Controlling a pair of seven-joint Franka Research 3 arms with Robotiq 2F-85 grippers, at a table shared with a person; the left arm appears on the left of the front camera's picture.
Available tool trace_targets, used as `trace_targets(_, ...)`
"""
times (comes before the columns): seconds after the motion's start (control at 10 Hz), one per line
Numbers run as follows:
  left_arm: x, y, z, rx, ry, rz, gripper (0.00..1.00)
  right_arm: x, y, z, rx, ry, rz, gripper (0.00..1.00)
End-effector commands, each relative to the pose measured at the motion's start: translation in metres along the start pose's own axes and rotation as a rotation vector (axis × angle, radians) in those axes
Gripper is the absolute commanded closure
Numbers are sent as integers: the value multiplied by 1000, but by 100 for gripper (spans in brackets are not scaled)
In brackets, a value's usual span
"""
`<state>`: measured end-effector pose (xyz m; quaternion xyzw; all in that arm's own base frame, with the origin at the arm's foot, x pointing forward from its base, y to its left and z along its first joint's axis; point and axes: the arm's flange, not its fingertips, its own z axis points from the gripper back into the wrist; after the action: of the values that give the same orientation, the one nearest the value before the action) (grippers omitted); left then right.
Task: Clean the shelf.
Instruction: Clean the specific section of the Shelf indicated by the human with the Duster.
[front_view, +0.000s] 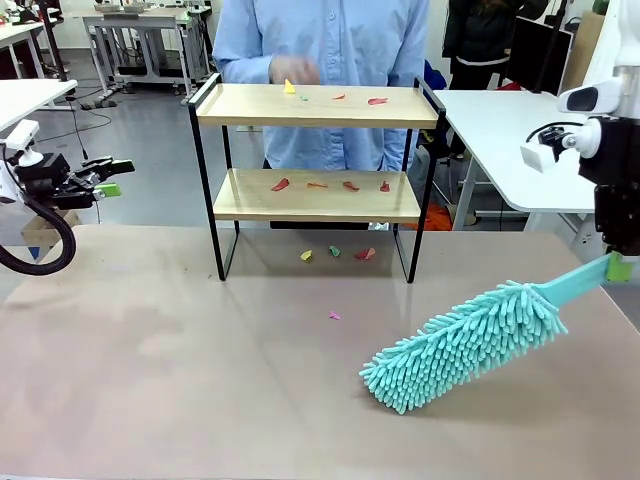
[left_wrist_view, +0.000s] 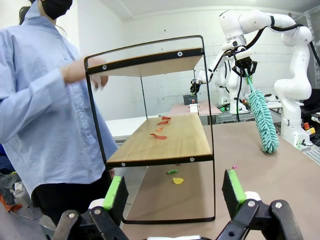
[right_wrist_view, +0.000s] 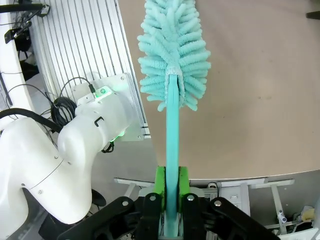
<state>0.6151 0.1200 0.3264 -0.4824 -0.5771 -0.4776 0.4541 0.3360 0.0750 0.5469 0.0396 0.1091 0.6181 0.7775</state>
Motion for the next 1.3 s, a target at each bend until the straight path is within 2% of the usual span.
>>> trace_targets(0.0, 1, -1, -1, -9, 12, -16, 0, -3, 1, 1, -10, 8, 1, 87)
trace_targets(1.2, 1, -1, -1, -9, 12, -16, 0, -3, 1, 1, -10, 8, 1, 87)
